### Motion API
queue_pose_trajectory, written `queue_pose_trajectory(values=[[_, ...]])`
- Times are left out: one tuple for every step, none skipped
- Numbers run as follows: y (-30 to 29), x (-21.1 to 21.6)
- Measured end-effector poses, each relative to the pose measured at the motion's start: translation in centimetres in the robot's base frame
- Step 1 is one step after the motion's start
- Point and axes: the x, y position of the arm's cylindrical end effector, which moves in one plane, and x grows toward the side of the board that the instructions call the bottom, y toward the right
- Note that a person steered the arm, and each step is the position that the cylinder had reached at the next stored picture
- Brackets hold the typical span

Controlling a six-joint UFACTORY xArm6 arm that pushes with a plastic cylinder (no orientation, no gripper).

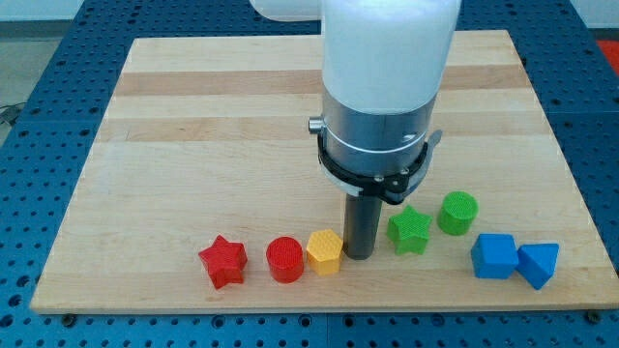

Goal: Slide the red star parallel to the yellow hexagon

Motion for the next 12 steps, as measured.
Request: queue_pose_trajectory(values=[[-0.1,4.8],[-2.5,4.9],[-4.1,4.3],[-4.1,0.3],[-4.0,2.6],[-4.3,5.0],[-10.0,4.3],[-15.1,3.4],[-18.8,3.4],[-20.0,3.4],[-20.0,3.3],[-16.8,-0.1]])
